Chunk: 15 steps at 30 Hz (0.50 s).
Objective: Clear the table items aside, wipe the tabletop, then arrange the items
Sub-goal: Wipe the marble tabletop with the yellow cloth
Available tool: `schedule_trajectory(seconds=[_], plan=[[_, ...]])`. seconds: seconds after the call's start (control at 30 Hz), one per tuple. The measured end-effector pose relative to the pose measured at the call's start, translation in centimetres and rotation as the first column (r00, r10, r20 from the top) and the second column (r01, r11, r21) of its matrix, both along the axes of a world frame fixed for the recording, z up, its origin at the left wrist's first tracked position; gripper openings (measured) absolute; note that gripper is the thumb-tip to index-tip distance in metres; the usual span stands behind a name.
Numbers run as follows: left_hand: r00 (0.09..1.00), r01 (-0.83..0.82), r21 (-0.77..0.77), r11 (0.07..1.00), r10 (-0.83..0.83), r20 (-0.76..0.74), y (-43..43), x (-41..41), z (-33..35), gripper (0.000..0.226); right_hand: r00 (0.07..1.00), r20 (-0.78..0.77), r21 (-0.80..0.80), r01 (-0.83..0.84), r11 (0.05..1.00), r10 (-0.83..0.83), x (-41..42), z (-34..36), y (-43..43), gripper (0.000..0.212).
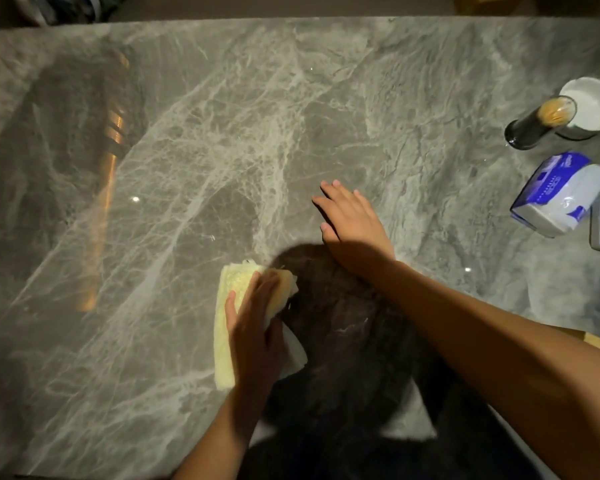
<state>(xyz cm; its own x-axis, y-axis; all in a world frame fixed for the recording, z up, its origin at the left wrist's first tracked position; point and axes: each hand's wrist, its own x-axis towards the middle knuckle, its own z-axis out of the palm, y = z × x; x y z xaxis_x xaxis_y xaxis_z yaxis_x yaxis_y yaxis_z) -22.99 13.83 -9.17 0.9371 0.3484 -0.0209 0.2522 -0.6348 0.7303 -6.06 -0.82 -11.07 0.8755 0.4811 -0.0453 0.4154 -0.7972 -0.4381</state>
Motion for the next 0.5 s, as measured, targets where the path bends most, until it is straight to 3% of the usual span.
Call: schedule_trajectory(seconds=[0.07,0.1,0.17,0.23,0.5], plan=[[0.999,0.031,0.021,0.999,-0.03,-0.044,-1.5,-0.3,0.2,0.049,1.0,0.02,0.007,-0.008,1.0,0.008,-0.1,0.0,-0.2,0.047],[0.992,0.087,0.103,0.991,-0.077,-0.1,-2.1,-0.3,0.2,0.05,1.0,0.022,0.005,-0.017,1.0,0.016,-0.2,0.0,-0.2,0.047],[0.95,0.264,0.306,0.915,-0.192,-0.246,-2.8,-0.2,0.0,0.054,0.999,0.025,-0.004,-0.026,1.0,0.026,-0.2,0.0,-0.2,0.048],[0.91,0.363,0.4,0.842,-0.227,-0.348,-2.9,0.0,-0.2,0.056,0.999,0.022,-0.003,-0.031,1.0,0.031,-0.1,0.1,-0.2,0.048],[0.895,0.401,0.573,0.715,-0.174,-0.41,-2.4,2.6,-0.9,0.051,1.0,0.002,0.039,-0.025,0.999,0.024,-0.1,-0.2,-0.3,0.043]])
